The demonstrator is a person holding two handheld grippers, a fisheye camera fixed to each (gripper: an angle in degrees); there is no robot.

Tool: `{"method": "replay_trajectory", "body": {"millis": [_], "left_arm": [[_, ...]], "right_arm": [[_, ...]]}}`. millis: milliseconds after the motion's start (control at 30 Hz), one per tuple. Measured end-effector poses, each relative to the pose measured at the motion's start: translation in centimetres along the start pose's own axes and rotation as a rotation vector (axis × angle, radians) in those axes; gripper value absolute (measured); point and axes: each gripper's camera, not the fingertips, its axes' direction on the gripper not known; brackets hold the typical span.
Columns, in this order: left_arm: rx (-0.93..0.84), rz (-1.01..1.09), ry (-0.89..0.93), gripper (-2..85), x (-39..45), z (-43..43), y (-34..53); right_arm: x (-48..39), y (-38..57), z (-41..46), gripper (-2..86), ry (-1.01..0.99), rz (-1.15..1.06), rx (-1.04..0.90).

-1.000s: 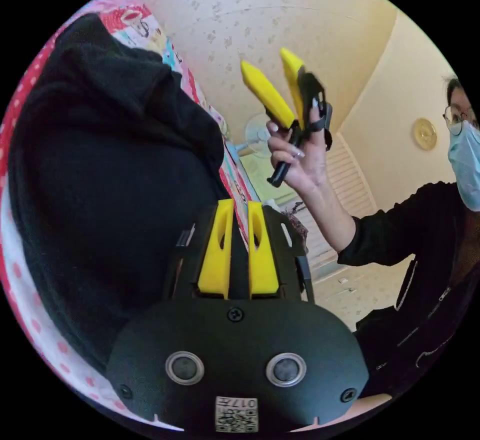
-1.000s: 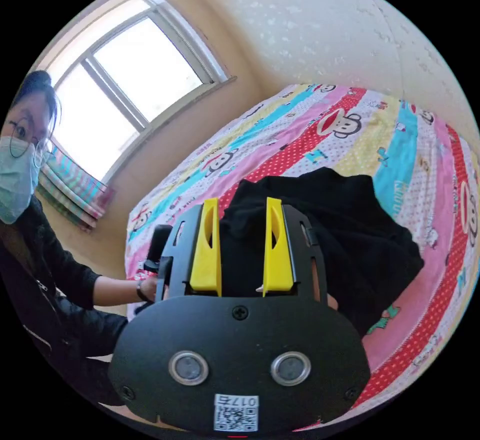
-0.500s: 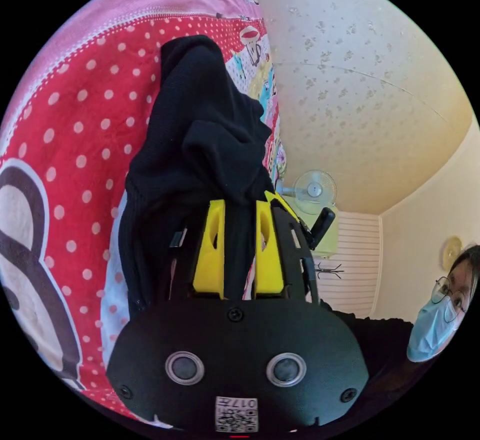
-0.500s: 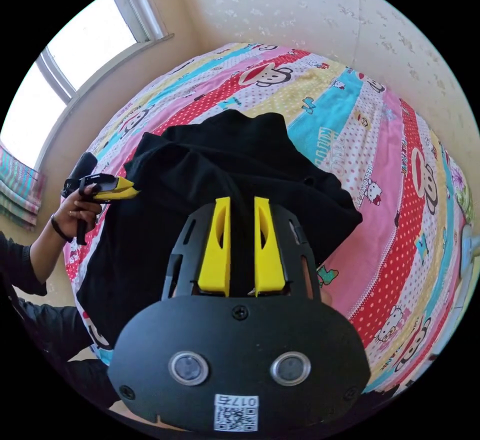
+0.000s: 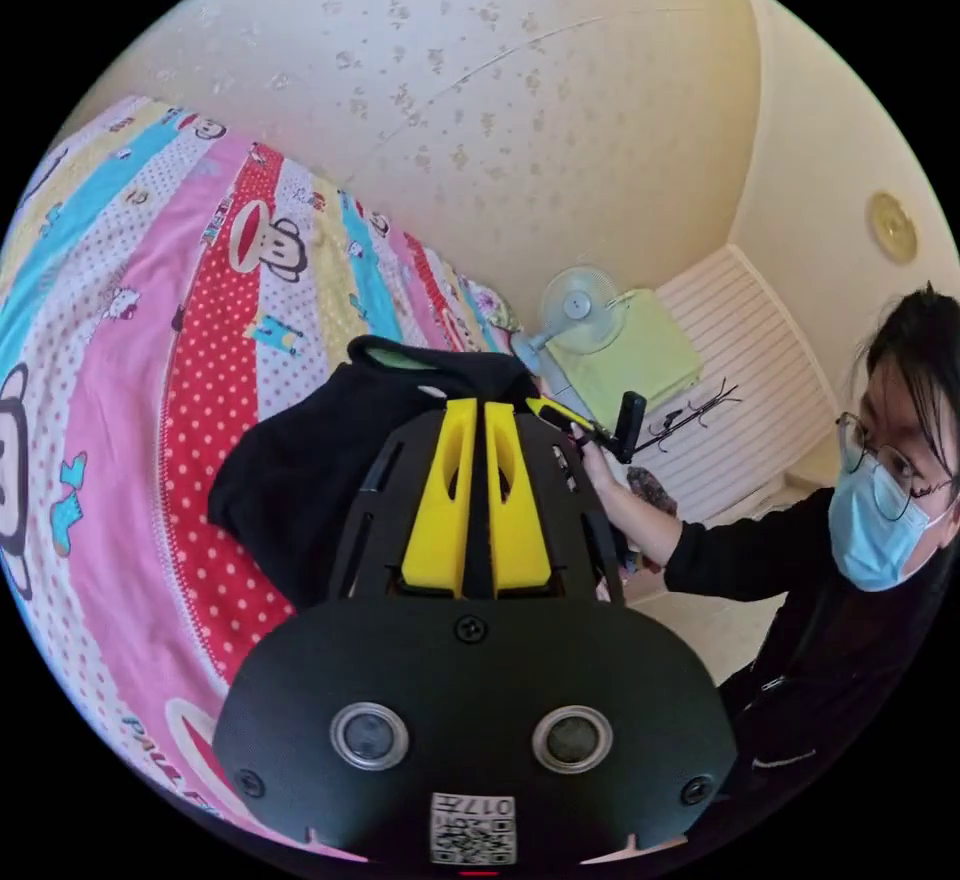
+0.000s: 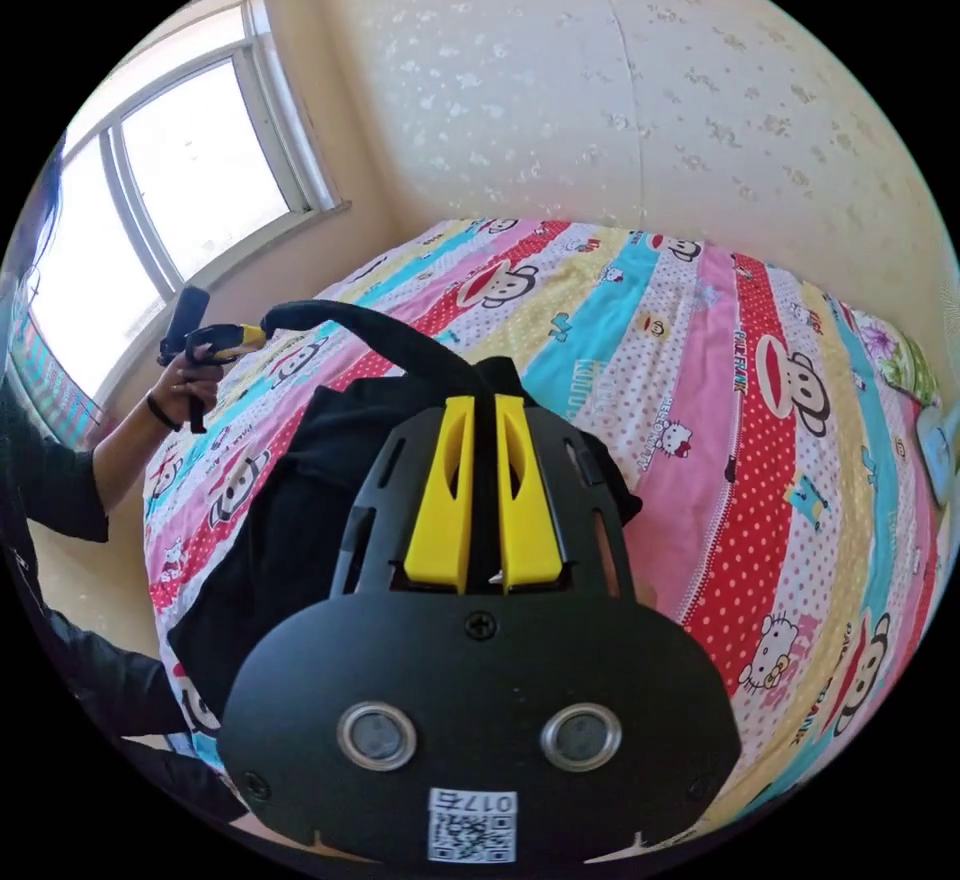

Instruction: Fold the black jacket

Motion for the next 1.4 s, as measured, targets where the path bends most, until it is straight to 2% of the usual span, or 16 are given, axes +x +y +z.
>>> {"method": "replay_trajectory", "body": {"millis": [167, 300, 367, 467, 633, 733, 767, 833, 1000, 1033, 1100, 1167, 1200, 1267, 1333, 1400], "left_arm": [[-0.156, -0.344, -0.035, -0.4, -8.7, 3.0, 9.5], [-0.117, -0.408, -0.036, -0.9, -8.3, 1.8, 14.4], [-0.067, -0.378, -0.113, -0.9, -6.5, 0.2, 14.3], [0.019, -0.197, -0.158, -1.0, -1.3, -0.8, 11.2], [-0.095, -0.001, -0.224, -1.0, 3.5, 5.0, 4.5], [-0.234, -0.026, -0.315, -1.0, 2.0, 10.1, 3.4], [-0.315, -0.109, -0.48, -1.0, 0.4, 11.5, 4.1], [-0.255, -0.093, -0.48, -1.0, -0.2, 11.0, 5.8], [-0.153, -0.124, -0.573, -1.0, 3.2, 7.6, 9.4], [-0.139, -0.111, -0.569, -1.0, 3.9, 7.2, 9.9], [-0.102, -0.091, -0.484, -0.9, 5.8, 5.9, 12.2], [-0.106, -0.1, -0.417, -0.7, 6.6, 5.0, 14.5], [-0.12, -0.098, -0.384, -0.5, 7.0, 4.4, 16.3], [-0.16, -0.086, -0.356, 0.2, 7.6, 3.2, 19.9], [-0.202, -0.137, -0.344, 3.2, 8.0, 1.5, 23.9], [-0.231, -0.209, -0.259, 9.0, 8.7, -1.1, 28.6]], "right_arm": [[0.6, 5.1, 5.8, 5.6, 0.02, 0.005, -0.307], [1.2, 6.3, 3.8, 6.3, -0.066, 0.071, -0.252], [1.4, 5.2, 1.2, 6.8, -0.133, 0.076, -0.152], [1.9, 2.9, -1.5, 7.5, -0.189, 0.069, -0.025], [2.9, -0.1, -1.8, 7.8, -0.238, 0.082, 0.041], [3.6, 0.1, 1.2, 6.8, -0.111, 0.141, -0.084], [3.9, 1.0, 3.1, 6.1, -0.039, 0.149, -0.16], [4.3, 2.5, 6.5, 5.2, 0.058, 0.156, -0.378], [2.4, 2.2, 2.7, 3.7, 0.079, 0.069, -0.269], [1.5, 2.5, 1.2, 3.3, 0.09, 0.022, -0.211], [0.9, 3.3, 1.1, 2.8, 0.066, -0.066, -0.273], [2.0, 5.9, 4.4, 2.0, 0.038, -0.063, -0.618], [2.6, 6.4, 3.9, 1.8, 0.017, 0.0, -0.567], [5.7, 8.0, 1.5, 1.5, -0.213, 0.238, -0.502], [6.6, 8.8, -0.5, 1.7, -0.361, 0.264, -0.526], [6.0, 10.0, -3.8, 2.3, -0.381, 0.213, -0.5]]}}
